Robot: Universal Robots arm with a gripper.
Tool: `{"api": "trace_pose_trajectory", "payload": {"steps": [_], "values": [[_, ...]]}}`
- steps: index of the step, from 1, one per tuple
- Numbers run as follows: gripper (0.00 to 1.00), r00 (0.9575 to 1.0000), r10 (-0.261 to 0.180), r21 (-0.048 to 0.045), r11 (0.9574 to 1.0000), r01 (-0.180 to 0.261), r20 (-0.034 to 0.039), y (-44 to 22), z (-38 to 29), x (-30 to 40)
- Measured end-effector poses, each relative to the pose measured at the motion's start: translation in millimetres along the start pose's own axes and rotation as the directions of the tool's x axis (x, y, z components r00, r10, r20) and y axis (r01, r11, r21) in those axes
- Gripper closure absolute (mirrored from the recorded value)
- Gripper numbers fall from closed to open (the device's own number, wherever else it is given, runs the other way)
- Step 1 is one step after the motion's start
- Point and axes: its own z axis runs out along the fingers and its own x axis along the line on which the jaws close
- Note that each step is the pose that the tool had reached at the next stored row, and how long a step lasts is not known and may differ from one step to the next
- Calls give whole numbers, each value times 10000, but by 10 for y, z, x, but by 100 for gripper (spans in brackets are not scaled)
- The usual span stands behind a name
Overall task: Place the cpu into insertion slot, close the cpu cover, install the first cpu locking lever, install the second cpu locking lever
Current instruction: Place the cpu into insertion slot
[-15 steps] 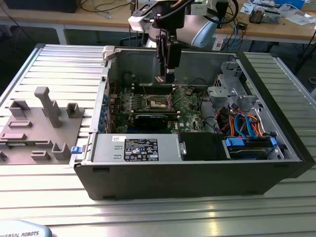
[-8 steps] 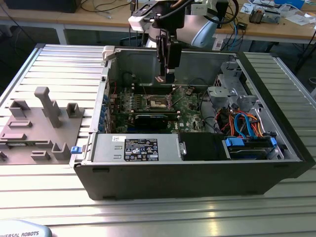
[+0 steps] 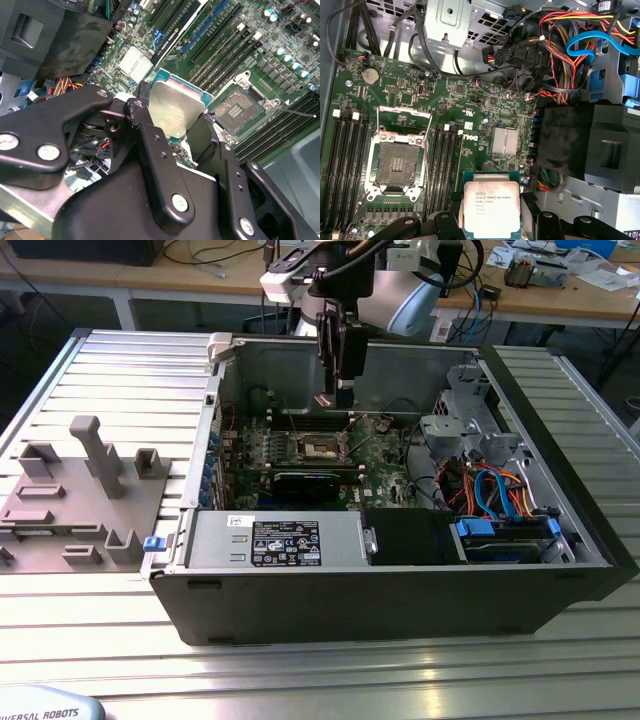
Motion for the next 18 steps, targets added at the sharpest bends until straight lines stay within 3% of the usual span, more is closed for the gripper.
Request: {"api": "trace_pose_trajectory", "payload": {"steps": [18], "values": [[46, 10000, -5, 13, 10000, 5, 87, 5, 0, -1]]}}
